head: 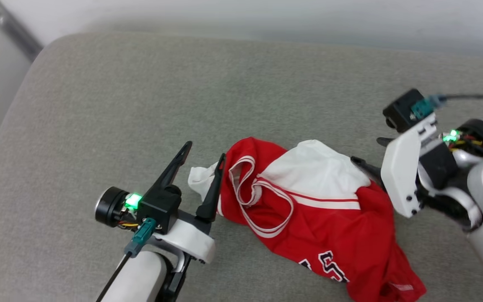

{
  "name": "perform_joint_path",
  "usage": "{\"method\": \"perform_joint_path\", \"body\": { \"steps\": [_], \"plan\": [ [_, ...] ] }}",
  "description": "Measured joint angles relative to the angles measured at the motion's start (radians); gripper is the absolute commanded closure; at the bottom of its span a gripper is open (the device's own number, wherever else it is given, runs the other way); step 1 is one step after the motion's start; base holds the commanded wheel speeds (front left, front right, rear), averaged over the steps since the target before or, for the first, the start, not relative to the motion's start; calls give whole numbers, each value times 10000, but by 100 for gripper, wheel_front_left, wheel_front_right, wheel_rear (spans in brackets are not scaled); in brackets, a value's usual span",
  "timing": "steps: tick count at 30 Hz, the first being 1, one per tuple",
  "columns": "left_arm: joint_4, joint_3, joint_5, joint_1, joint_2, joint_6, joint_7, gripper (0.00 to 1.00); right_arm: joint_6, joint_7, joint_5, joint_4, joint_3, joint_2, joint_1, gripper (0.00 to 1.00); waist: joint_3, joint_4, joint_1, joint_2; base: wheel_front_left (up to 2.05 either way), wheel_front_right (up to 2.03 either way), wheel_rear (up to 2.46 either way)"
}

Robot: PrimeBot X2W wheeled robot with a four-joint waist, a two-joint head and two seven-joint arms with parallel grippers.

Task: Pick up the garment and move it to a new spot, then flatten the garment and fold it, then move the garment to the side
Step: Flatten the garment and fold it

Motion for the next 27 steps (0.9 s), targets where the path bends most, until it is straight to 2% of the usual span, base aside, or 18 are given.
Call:
{"method": "perform_joint_path", "body": {
  "steps": [4, 8, 17, 24, 25, 26, 27],
  "plan": [
    [15, -104, 96, -243, -341, -81, -25, 0, 0, 1827, 508, 811, 514, -31, -1327, 0, 357, 489, 0, 0, 0, 0, 0],
    [-33, -180, 190, -395, -696, -182, -29, 0, 0, 2452, 531, 1609, 1041, -50, -2290, 0, 748, 1002, 0, 0, 0, 0, 0],
    [-291, -56, 477, -586, -1256, -447, -56, 0, 0, 2537, 426, 3333, 1990, -153, -3163, 0, 1563, 2001, 0, 0, 0, 0, 0],
    [-385, 44, 715, -609, -1551, -616, -56, 0, 2, 2169, 581, 3902, 2558, -347, -3465, 0, 1988, 2451, 0, 0, 0, 0, 0],
    [-389, 69, 719, -611, -1590, -640, -56, 0, 2, 2138, 625, 3958, 2625, -376, -3474, 19, 2017, 2489, -1, 0, 0, 0, 0],
    [-387, 109, 740, -611, -1605, -673, -56, 0, 2, 2113, 667, 3998, 2698, -403, -3500, 71, 2036, 2511, -1, 0, 0, 0, 0],
    [-385, 148, 777, -611, -1615, -698, -56, 0, 2, 2054, 721, 4004, 2807, -435, -3527, 100, 2039, 2518, -1, 0, 0, 0, 0]
  ]
}}
